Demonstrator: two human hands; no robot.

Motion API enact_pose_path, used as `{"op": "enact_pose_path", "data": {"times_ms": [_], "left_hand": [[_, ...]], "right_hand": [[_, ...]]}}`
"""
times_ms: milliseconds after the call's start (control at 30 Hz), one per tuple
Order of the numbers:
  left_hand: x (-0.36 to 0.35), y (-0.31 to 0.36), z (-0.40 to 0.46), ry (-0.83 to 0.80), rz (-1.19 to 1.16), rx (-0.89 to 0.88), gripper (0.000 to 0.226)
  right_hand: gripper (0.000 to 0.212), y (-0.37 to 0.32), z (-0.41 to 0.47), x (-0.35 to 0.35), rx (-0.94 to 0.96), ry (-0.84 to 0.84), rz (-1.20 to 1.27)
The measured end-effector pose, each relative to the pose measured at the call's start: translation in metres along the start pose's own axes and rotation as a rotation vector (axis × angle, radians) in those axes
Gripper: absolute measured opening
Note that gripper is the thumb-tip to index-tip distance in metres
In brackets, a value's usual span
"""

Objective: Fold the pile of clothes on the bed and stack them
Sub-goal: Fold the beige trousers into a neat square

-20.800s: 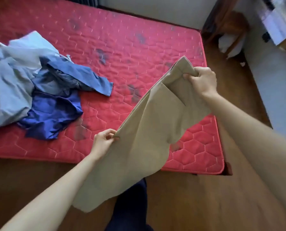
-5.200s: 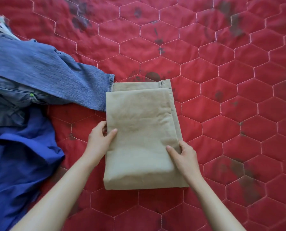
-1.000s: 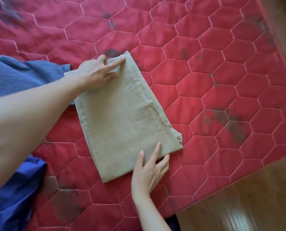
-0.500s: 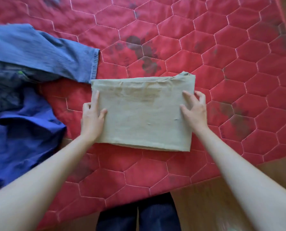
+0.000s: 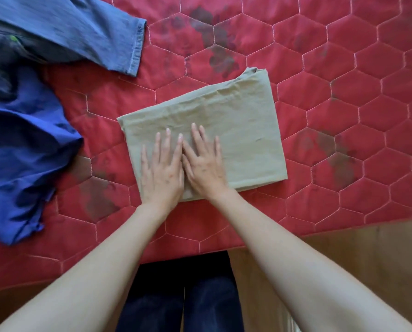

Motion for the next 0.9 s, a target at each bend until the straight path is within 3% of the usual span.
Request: {"op": "enact_pose_path", "data": {"times_ms": [100, 333, 433, 667, 800, 900], "left_hand": [[-0.016, -0.010, 0.009, -0.068, 0.073, 0.030, 0.057], [-0.017, -0.026, -0.008, -0.017, 0.081, -0.085, 0.057], [-0.013, -0.030, -0.016, 0.006, 0.080, -0.126, 0.057], [-0.009, 0.001, 0.023, 0.046, 0.132, -0.162, 0.056], [-0.010, 0.000, 0.063, 0.023, 0.140, -0.089, 0.057], [-0.010, -0.026, 0.068, 0.039, 0.130, 0.024, 0.057]], "right_hand": [[0.052, 0.003, -0.007, -0.015, -0.014, -0.023, -0.087], [0.057, 0.128, -0.037, 0.004, -0.252, -0.033, -0.236], [0.057, 0.148, -0.043, 0.016, -0.291, -0.048, -0.228], [0.046, 0.059, 0.019, 0.031, 0.120, 0.179, 0.005], [0.048, 0.031, 0.061, 0.017, 0.172, 0.103, -0.042], [0.054, 0.072, 0.075, 0.009, 0.097, 0.022, -0.185]]}}
Point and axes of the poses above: each hand's wrist, its own z-axis towards the middle knuckle, its own x-axis out of the back of the hand, y = z × x, the point moved 6 cm from there along z, towards the middle knuckle, and after that the axes turned 5 degrees about -z, right-handed, at the moved point
